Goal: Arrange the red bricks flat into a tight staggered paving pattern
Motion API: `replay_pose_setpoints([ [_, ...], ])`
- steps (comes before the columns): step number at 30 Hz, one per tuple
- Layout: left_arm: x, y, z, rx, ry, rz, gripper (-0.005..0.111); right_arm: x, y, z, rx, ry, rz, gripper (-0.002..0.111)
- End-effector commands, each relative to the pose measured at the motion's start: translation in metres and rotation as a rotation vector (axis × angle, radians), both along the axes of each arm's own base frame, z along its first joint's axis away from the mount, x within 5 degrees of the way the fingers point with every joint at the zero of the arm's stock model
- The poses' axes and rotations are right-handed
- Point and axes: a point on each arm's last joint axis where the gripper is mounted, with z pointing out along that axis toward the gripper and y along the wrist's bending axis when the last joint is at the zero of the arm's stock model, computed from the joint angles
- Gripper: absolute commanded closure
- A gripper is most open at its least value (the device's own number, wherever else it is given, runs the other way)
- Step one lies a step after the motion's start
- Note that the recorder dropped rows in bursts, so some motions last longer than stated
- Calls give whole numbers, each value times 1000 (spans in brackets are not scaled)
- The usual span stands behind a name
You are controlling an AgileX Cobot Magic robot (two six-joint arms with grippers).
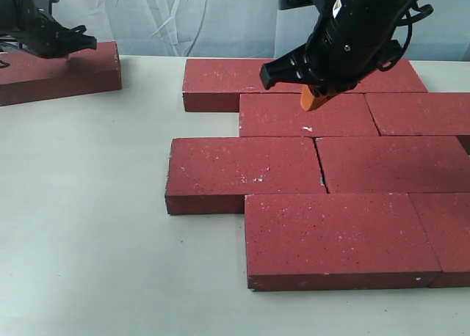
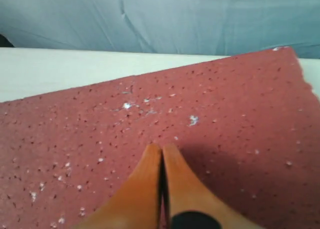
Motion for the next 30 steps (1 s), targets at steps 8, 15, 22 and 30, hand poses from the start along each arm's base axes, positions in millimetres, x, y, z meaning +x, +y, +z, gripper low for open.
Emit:
replay_pose_setpoints([
  [8, -4, 15, -20, -13, 93, 38, 107, 1, -1, 1, 1, -8, -4, 109],
  [15, -16, 15, -16, 16, 233, 7, 107, 1, -1, 1, 9, -3, -6, 109],
  [22, -29, 10, 4, 4, 340, -61, 107, 1, 0, 1, 14, -8, -6, 109],
  [30, -43, 0, 14, -98, 461, -107, 107, 0, 2, 1, 45, 8, -13, 109],
])
